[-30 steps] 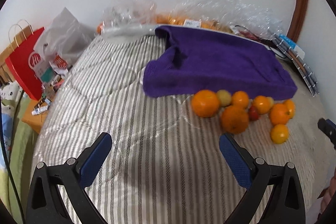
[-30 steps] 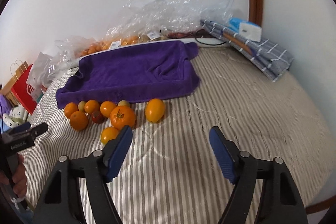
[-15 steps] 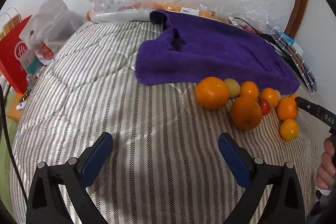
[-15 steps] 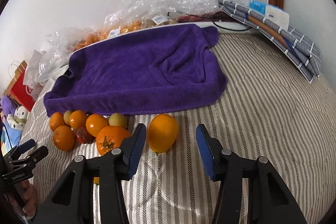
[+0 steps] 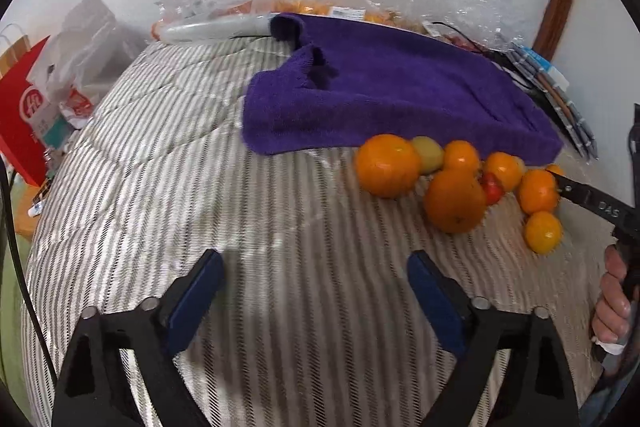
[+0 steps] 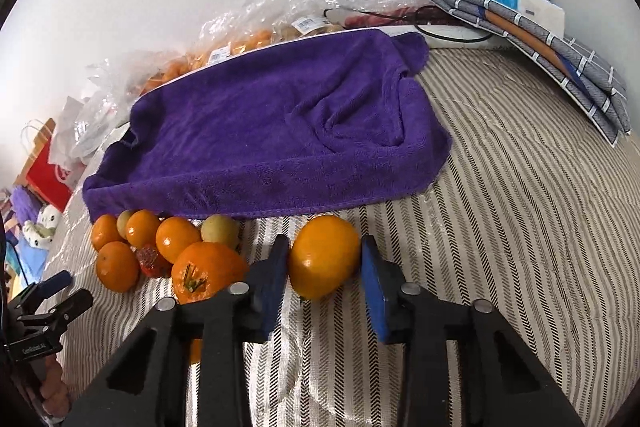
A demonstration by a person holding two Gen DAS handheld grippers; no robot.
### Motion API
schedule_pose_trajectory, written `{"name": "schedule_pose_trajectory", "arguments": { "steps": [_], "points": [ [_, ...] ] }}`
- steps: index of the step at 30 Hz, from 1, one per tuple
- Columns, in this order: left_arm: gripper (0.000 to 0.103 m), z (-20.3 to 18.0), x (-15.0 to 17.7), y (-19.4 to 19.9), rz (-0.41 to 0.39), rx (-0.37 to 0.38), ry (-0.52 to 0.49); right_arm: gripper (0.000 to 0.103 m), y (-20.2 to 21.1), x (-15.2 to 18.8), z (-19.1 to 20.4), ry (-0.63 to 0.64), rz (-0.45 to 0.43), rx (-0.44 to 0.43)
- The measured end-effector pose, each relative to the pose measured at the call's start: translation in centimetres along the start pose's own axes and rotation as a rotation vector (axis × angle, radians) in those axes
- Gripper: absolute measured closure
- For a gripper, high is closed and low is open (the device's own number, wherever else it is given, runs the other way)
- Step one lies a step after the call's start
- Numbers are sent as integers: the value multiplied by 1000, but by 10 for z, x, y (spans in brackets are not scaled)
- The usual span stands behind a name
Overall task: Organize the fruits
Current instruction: 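Grasp a large orange with the right tool while the left tool grasps another orange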
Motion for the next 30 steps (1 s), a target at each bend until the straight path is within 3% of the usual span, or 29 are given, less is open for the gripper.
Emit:
{"name": "schedule_pose_trajectory", "arguments": {
  "steps": [3,7,13,21,24,25,30],
  "points": [
    [16,-8,-10,5,-8,8,-21,68,7,2,-7,8,-18,14],
    [20,-16,-32,7,-40,-47,-57,68,20,6,-18,27,-39,26],
    [28,-15,-54,-4,-66,4,-11,68,28,12,-24,47,-53,14],
    [41,-14,-55,-27,-23,71,44,68,26,15,-17,59,-50,30],
    [54,-14,-52,-31,-16,120,65,68,24,18,-13,78,-38,40],
    [63,-15,-52,-32,-15,140,67,68,24,18,-12,85,-36,41],
    [64,-13,-47,-30,-31,149,74,68,21,20,-11,95,-23,51]
  ]
}}
Point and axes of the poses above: each gripper's, at about its wrist camera, not at the fingertips, and y roughly against the way its jaws point, z to its left, x to its underside, the point moved 3 cm from there along -y, roughly the way its jaws point, and after that the axes turned 8 degrees about -y, right-handed, at the moved point
